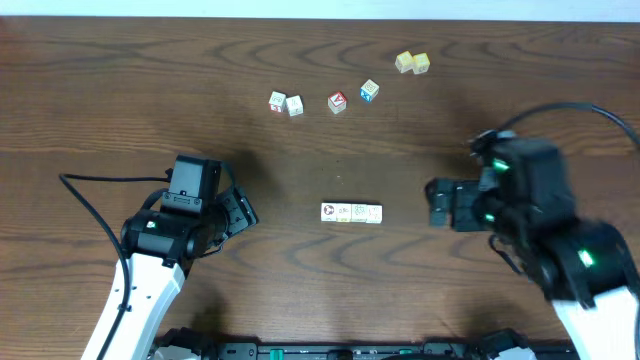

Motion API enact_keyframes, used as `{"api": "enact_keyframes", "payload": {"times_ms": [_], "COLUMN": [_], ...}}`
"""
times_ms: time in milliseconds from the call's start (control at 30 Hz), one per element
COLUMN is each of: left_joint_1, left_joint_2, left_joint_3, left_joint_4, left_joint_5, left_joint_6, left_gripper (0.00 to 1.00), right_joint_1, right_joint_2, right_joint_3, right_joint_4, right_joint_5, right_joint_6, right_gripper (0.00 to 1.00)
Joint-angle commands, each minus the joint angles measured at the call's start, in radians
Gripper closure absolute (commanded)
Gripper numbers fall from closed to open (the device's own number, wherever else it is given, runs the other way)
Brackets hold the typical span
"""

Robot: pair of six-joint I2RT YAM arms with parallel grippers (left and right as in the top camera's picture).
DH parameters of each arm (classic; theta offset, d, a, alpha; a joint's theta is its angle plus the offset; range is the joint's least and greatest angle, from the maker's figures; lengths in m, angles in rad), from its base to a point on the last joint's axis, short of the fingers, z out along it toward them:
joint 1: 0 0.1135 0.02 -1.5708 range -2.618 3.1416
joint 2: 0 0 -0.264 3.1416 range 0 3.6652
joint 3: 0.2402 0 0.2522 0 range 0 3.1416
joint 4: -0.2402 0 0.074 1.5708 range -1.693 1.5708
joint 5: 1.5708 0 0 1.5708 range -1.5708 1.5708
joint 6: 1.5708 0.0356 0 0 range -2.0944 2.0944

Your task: Lift 4 blocks

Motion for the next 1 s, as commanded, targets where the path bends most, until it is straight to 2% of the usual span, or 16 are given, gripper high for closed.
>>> {"api": "enact_keyframes", "payload": {"times_ms": [0,200,400,533,733,967], "left_joint_1": [0.005,0.005,0.005,0.005,0.005,0.005], "left_joint_2": [-0.002,-0.002,-0.002,-0.002,-0.002,-0.002], "left_joint_3": [0.014,0.014,0.014,0.014,0.014,0.014], "left_joint_4": [-0.003,-0.003,-0.003,-0.003,-0.003,-0.003], "left_joint_5": [-0.013,-0.013,-0.013,-0.013,-0.013,-0.013], "left_joint_6": [0.000,0.000,-0.001,0.000,-0.001,0.000], "left_gripper": [0.27,0.27,0.27,0.27,0.26,0.26], "right_joint_1": [-0.107,-0.212,-0.226,-0.242,-0.305,-0.312], "right_joint_2": [-0.200,-0.521,-0.764,-0.864,-0.981,-0.978], "right_joint_3": [-0.170,-0.445,-0.682,-0.819,-0.979,-1.075], "right_joint_4": [0.145,0.357,0.591,0.733,0.853,1.014], "right_joint_5": [-0.130,-0.151,-0.151,-0.179,-0.232,-0.232], "right_joint_6": [-0.180,-0.186,-0.197,-0.233,-0.246,-0.247], "right_gripper": [0.01,0.01,0.01,0.01,0.01,0.01]}}
